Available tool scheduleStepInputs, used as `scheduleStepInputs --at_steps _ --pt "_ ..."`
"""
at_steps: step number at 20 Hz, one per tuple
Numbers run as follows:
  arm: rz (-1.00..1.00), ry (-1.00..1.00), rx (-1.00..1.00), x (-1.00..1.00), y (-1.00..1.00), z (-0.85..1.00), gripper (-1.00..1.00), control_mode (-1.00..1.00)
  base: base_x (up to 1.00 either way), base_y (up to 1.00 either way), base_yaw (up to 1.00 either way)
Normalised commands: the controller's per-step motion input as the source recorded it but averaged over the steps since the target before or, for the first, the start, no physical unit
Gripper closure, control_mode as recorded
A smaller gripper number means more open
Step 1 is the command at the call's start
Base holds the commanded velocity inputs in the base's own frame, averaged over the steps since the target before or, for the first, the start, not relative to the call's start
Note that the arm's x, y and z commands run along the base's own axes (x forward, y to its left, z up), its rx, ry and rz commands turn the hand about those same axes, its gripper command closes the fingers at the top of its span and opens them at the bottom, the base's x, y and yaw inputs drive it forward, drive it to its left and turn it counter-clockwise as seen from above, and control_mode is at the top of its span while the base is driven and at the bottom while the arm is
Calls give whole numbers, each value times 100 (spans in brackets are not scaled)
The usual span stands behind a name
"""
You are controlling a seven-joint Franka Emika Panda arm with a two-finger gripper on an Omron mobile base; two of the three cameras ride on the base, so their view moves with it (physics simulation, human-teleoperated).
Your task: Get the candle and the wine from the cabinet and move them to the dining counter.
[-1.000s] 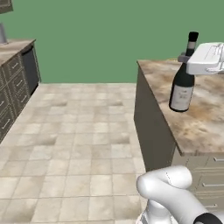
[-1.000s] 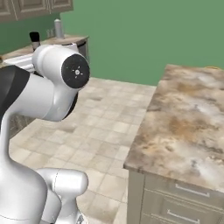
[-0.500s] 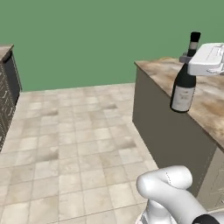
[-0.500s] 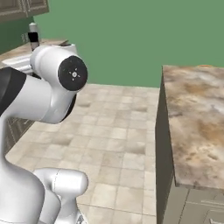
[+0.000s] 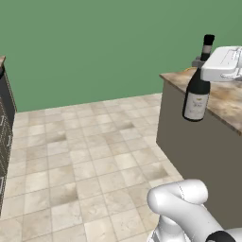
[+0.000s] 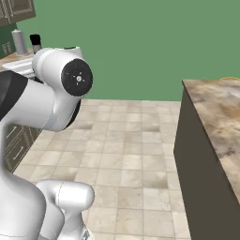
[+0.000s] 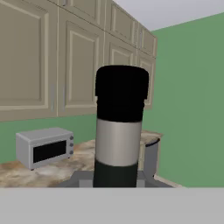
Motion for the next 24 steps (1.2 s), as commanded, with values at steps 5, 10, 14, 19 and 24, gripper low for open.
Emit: scheduleStepInputs --at_steps 5,10,14,19,24 --pt "0 0 0 0 0 0 100 100 100 31 -9" --pt "0 0 0 0 0 0 100 100 100 20 -7" --pt "0 0 0 0 0 0 100 100 100 19 -7" --pt "0 0 0 0 0 0 100 100 100 36 -9" --pt "0 0 0 0 0 0 100 100 100 74 -17"
